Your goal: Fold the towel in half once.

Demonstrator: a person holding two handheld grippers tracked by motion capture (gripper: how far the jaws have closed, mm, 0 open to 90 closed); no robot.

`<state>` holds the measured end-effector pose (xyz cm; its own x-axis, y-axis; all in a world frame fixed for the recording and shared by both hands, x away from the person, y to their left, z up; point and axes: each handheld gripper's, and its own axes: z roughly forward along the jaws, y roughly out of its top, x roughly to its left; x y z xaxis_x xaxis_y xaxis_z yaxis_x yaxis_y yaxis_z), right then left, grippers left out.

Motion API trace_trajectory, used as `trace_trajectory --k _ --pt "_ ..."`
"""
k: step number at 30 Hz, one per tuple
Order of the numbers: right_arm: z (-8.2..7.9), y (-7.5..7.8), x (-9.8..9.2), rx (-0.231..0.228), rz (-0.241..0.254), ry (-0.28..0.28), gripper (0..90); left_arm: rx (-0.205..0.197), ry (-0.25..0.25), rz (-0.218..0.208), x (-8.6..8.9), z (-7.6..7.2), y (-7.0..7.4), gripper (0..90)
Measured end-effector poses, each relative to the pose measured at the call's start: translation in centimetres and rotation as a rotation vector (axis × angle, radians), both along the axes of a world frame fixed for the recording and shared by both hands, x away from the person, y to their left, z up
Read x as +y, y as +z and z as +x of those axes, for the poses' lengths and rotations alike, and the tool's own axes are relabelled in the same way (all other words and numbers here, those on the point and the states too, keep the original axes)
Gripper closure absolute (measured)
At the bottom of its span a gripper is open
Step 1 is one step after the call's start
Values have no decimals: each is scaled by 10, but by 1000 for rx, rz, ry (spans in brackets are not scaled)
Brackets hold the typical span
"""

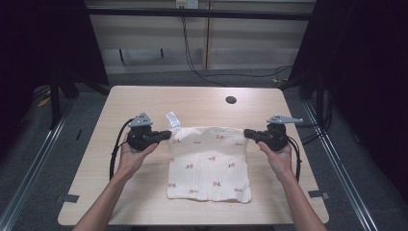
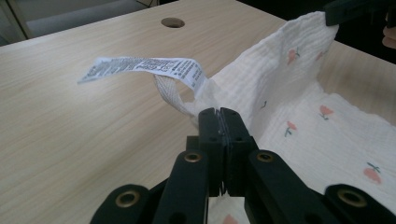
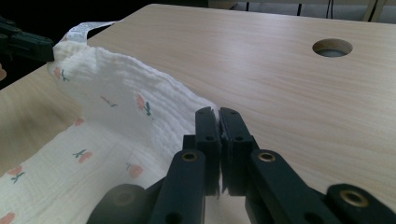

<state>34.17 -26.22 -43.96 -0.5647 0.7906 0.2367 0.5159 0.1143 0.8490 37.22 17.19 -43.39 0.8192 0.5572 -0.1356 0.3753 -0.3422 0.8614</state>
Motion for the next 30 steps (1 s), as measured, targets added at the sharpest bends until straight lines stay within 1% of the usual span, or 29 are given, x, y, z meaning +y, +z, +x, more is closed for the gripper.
trace_trajectory --k 1,3,4,5,6,7,8,10,11,15,17,19,21,22,23,25,30 --pt "-3 2 0 -6 -5 -1 871 -5 -5 5 0 -3 1 888" --pt "-9 5 -2 -14 4 -3 871 -6 -14 -8 1 -9 2 888" --pt "-11 6 -2 -16 1 3 871 -9 -17 -8 2 -12 1 888" --pt "-14 6 -2 -19 -1 5 870 -15 -26 0 3 -14 1 888" --pt "-18 7 -2 -23 -2 13 871 -19 -22 4 4 -16 1 888" --pt "-20 7 -2 -29 -1 13 871 -20 -20 0 6 -18 2 888" --pt "-23 7 -2 -37 3 13 871 -17 -22 -16 7 -20 2 888" --pt "-28 8 -3 -42 -1 21 871 -19 -24 -13 10 -23 3 888" --pt "-31 8 -2 -45 4 24 871 -21 -26 -17 11 -25 4 888" --pt "-42 10 -2 -44 -4 44 871 -22 -32 -13 14 -32 2 888" --pt "-46 11 -1 -44 -10 52 871 -18 -37 -18 14 -36 1 888" --pt "-50 11 0 -37 -4 56 871 -18 -44 -19 14 -40 0 888" --pt "-54 11 -1 -35 17 63 871 -2 -53 -37 16 -43 0 888" --pt "-56 12 -1 -28 34 66 871 17 -59 -64 18 -43 0 888" --pt "-57 11 -2 -25 55 71 871 30 -59 -81 20 -44 1 888" --pt "-60 10 -3 -11 76 80 871 36 -64 -73 22 -45 1 888" --pt "-66 8 -2 3 83 102 871 66 -72 -86 25 -49 -6 888"
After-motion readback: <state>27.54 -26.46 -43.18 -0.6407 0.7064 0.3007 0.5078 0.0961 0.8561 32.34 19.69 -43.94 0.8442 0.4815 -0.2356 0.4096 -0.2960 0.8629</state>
